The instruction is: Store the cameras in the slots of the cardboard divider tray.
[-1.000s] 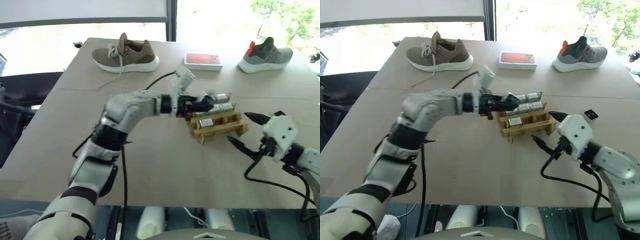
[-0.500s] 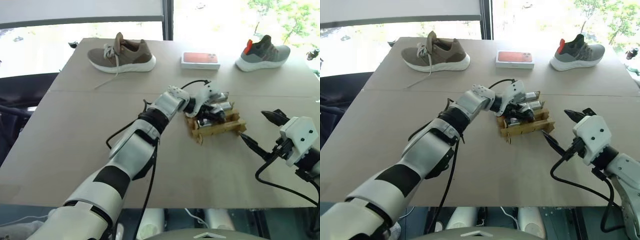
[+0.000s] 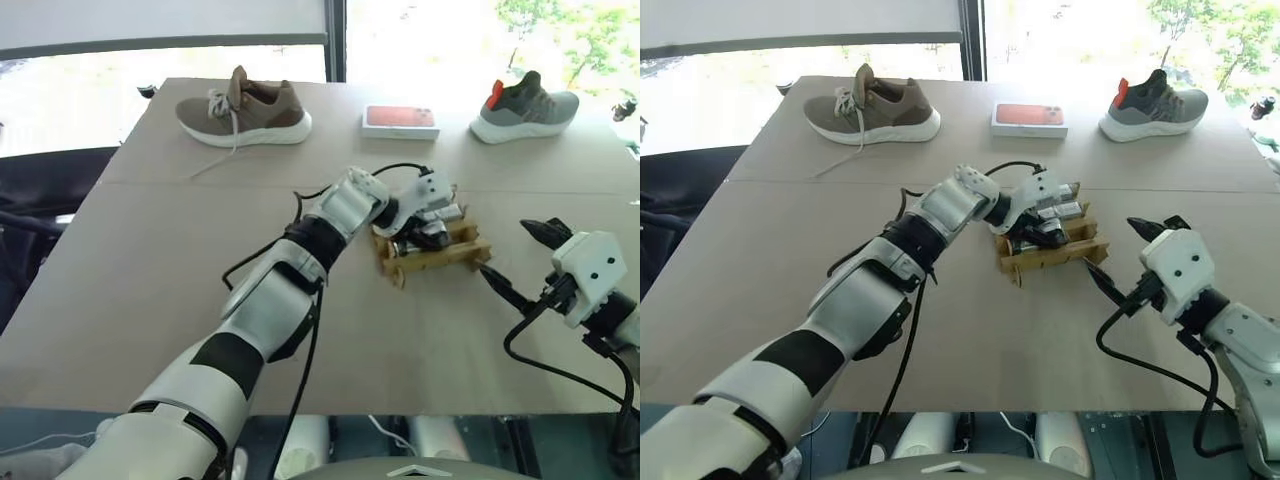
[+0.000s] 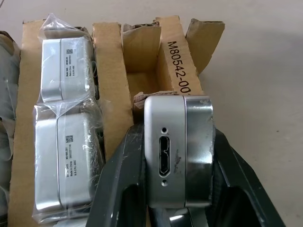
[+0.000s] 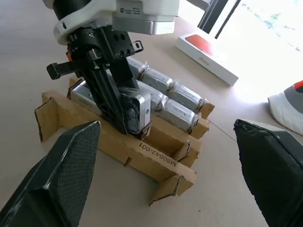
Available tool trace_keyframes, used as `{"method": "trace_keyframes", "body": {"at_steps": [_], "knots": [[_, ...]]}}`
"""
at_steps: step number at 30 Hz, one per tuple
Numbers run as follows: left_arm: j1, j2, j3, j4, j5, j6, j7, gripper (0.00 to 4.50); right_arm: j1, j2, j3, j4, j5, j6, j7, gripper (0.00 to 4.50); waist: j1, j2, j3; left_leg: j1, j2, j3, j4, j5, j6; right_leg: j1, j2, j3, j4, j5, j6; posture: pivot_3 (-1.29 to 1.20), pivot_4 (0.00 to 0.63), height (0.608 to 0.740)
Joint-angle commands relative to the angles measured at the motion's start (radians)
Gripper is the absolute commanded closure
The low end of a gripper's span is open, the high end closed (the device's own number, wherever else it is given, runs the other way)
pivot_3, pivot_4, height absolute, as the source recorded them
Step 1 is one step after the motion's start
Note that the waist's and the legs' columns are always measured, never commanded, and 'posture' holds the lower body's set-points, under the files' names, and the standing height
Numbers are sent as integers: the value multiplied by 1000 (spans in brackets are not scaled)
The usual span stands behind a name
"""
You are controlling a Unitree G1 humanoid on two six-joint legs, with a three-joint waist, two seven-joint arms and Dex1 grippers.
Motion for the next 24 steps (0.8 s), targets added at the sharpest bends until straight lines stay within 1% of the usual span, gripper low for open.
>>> {"method": "trace_keyframes", "body": {"at_steps": [1, 12, 17, 24], "knots": [[-11, 5, -2, 33, 60, 54, 55, 3640, -15, -17, -5, -11, -3, -20, -1, 1, 0, 0, 0, 0, 0, 0, 1, 0, 0, 1, 0, 0, 0, 0, 0, 0, 150, 740], [-25, 43, 10, -8, 87, 138, 50, 3640, -25, -24, 21, -1, -23, -28, -7, 1, -5, 0, 0, 2, 2, 2, 2, 0, 0, 1, 2, 3, 1, 0, 0, 0, 150, 740], [-7, 66, -7, -44, 95, 157, 40, 3640, -39, -21, 33, 0, -29, -21, -15, 1, -16, 0, 0, 3, 3, 4, 2, 0, 0, 1, 2, 4, 1, 0, 0, 0, 150, 740], [-15, 67, -8, -33, 98, 150, 68, 3640, -42, -21, 45, -4, -34, -19, -18, 1, -24, 0, 0, 4, 4, 5, 2, 0, 0, 1, 3, 6, 2, 0, 0, 0, 150, 740]]}}
